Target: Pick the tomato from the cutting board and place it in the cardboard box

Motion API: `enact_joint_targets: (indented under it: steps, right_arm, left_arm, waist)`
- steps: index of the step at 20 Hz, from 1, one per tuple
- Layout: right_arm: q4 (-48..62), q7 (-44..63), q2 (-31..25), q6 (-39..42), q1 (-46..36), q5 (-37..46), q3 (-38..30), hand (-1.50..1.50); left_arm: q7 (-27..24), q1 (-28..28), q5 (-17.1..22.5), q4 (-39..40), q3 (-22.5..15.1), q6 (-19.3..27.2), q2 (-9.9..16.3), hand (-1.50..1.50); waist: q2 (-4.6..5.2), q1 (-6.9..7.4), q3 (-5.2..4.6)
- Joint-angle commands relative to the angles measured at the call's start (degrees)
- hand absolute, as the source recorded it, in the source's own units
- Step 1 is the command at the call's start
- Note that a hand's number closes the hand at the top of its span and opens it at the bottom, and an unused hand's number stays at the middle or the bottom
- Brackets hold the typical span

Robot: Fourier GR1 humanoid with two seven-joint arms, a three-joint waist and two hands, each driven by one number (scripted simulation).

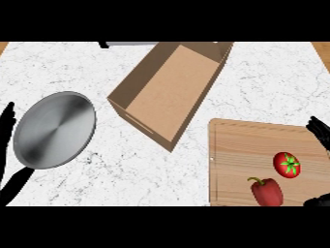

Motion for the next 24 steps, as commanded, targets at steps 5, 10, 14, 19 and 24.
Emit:
enact_joint_targets:
  steps: [5,10,14,19,24]
  right_arm:
    - [18.51,-24.81,-5.54,2.37,-3.32,11.65,-2.04,-1.50]
    - [16.84,-18.19,-12.23,-2.08,-7.25,22.07,2.84,-1.50]
    - [17.87,-15.87,-14.90,0.93,-11.61,27.34,6.00,-1.50]
    - [14.20,-3.23,-13.91,2.06,-17.41,34.93,11.14,-1.50]
    - [11.35,3.19,-7.61,5.11,-18.21,38.85,13.23,-1.50]
  left_arm:
    - [-0.40,-5.17,-0.63,4.77,0.65,-3.81,1.16,0.00]
    - [-1.91,-4.85,-1.96,6.38,-0.38,-2.89,-1.15,0.00]
    - [-0.38,-8.32,-2.57,7.84,0.57,-3.75,-0.63,0.00]
    - [-0.21,-7.30,-2.19,7.11,1.35,-4.73,-0.84,0.00]
    - [-1.56,-6.09,-3.26,8.63,3.12,-6.15,-0.81,0.00]
  waist:
    - [-0.14,1.67,-0.11]
    - [-0.23,1.97,-0.26]
    - [-0.22,1.81,-0.28]
    - [-0.33,2.38,-0.31]
    - [-0.48,1.91,-0.30]
